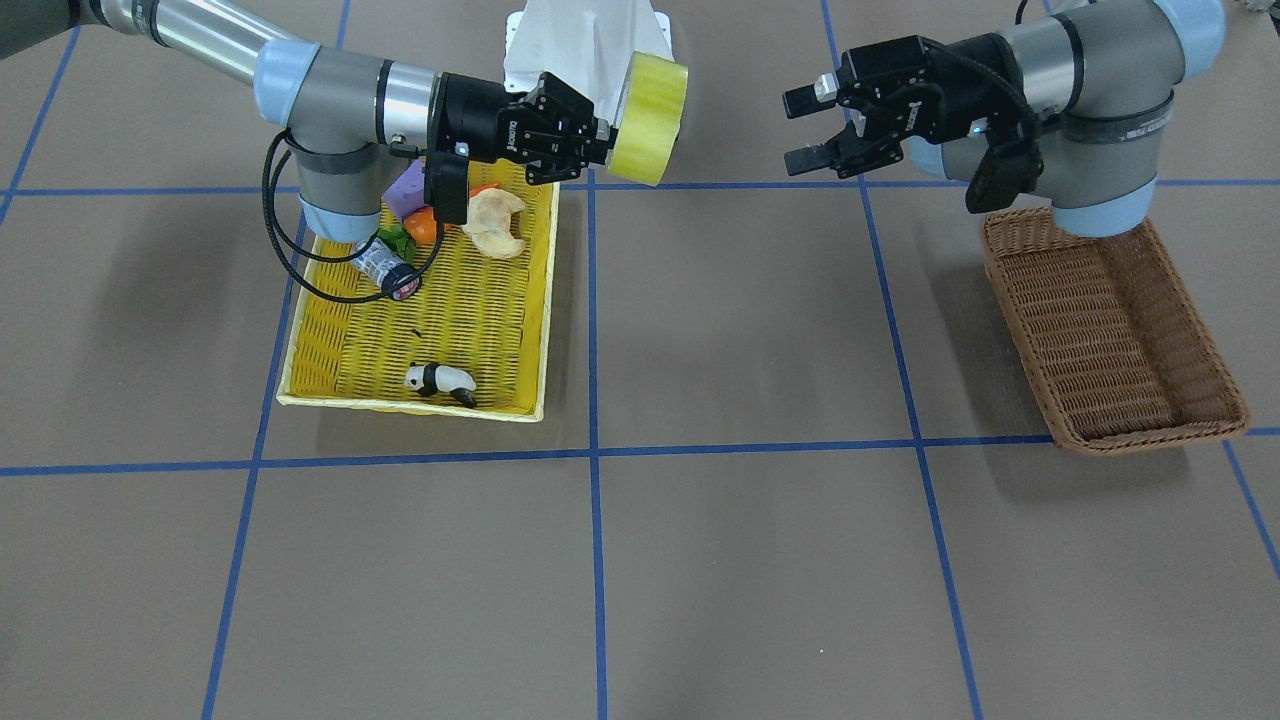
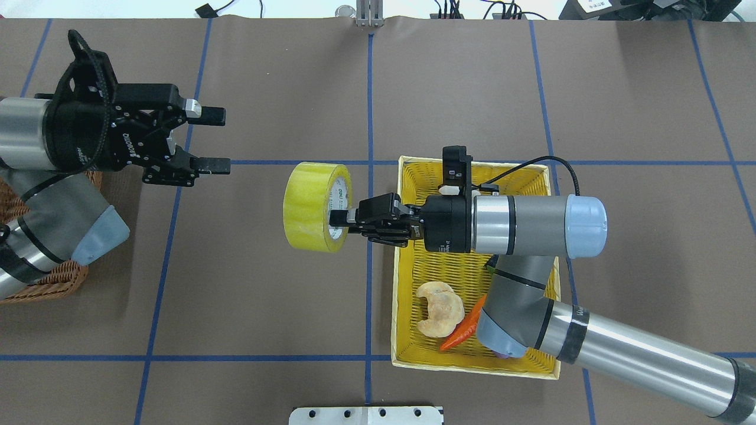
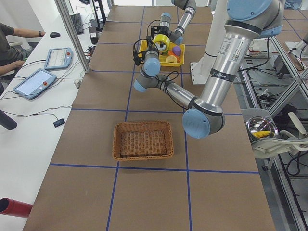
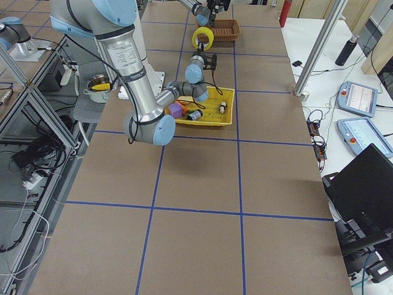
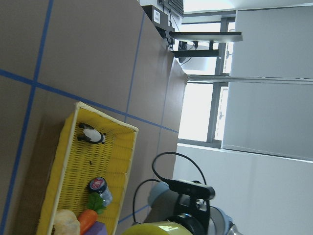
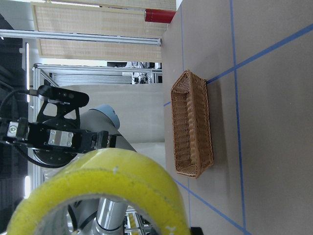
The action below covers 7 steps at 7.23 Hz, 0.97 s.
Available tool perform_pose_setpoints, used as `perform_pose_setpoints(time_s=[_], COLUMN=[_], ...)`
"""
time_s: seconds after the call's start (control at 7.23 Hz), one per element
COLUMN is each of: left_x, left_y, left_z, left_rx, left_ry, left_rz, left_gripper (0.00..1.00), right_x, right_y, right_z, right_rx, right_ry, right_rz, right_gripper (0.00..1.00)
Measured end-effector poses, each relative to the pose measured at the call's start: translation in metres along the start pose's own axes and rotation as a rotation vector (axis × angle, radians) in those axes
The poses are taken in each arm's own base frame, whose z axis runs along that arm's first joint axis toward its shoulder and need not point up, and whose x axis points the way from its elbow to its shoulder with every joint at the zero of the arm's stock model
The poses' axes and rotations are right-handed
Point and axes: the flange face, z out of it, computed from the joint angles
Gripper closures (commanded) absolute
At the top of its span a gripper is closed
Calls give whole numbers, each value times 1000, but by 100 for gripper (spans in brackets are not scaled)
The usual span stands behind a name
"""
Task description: Move tape to another basket
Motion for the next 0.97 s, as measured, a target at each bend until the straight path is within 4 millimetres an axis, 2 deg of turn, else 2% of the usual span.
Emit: perform_pose_setpoints(time_s=[0.14, 0.42, 0.97], left_x=[-3, -6, -29], left_y=[9, 21, 29], left_z=[14, 29, 36], left_rx=[-19, -52, -119], left_ry=[36, 68, 110], left_rz=[-19, -26, -17], left_gripper=[3, 4, 5], right_x=[0, -2, -5], right_y=[0, 3, 8], right_z=[5, 11, 16], right_rx=[-14, -43, -65], right_ry=[-15, -21, -25], right_rz=[17, 27, 46], right_gripper=[100, 100, 100])
